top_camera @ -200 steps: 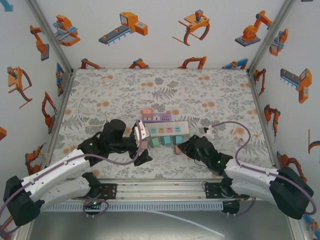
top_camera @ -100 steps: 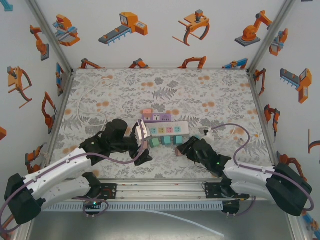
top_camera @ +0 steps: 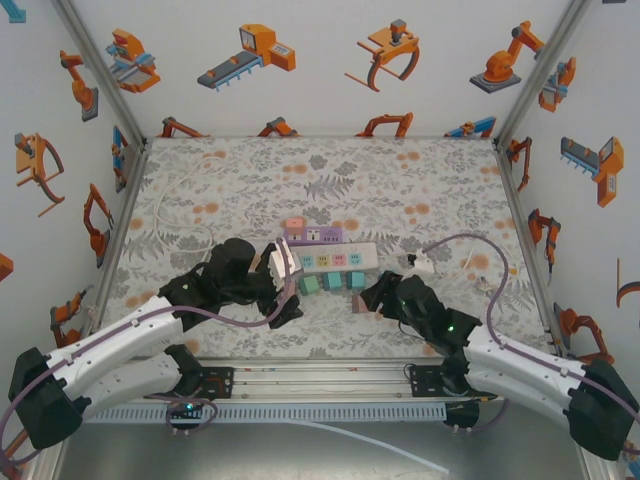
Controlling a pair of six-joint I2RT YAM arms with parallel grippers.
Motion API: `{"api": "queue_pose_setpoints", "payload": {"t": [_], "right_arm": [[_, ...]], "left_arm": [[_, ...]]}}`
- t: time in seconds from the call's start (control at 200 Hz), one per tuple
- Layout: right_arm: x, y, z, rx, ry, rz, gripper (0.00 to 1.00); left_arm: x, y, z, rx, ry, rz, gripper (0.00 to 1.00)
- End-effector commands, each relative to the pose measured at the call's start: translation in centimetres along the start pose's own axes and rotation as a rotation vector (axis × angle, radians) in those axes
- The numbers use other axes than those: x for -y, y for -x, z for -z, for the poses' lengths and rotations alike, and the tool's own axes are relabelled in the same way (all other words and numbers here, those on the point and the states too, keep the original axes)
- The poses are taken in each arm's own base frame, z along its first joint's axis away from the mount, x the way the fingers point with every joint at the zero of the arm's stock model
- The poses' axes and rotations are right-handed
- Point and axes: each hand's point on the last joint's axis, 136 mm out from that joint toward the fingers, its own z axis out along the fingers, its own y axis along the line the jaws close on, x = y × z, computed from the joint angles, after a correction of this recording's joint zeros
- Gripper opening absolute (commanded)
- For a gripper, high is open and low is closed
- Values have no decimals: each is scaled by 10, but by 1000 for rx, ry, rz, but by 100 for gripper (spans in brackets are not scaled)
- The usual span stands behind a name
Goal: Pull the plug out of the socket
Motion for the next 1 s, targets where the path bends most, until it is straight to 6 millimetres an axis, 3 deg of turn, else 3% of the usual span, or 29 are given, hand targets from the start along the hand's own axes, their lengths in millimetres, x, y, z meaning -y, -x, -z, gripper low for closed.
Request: {"api": "queue_pose_setpoints", "payload": {"t": [0.0,0.235,0.371,0.471,0.696,0.996], "right_arm": [[-35,32,13,68,70,324,55],[-89,61,16,147,173,791,54],[-115,55,-3,71,230,1087,55],[-126,53,-24,-2,270,1209,56],[-154,67,-76,-78,441,1262,56],[-187,82,-141,-101,612,1266,58]], "left_arm": [[-12,14,9,26,81,4,97],[-42,10,13,14,257,40,97],[-60,13,13,40,351,88,97],[-73,15,14,63,402,130,97],[-113,12,28,133,498,400,97],[-175,-19,46,159,631,809,97]]}}
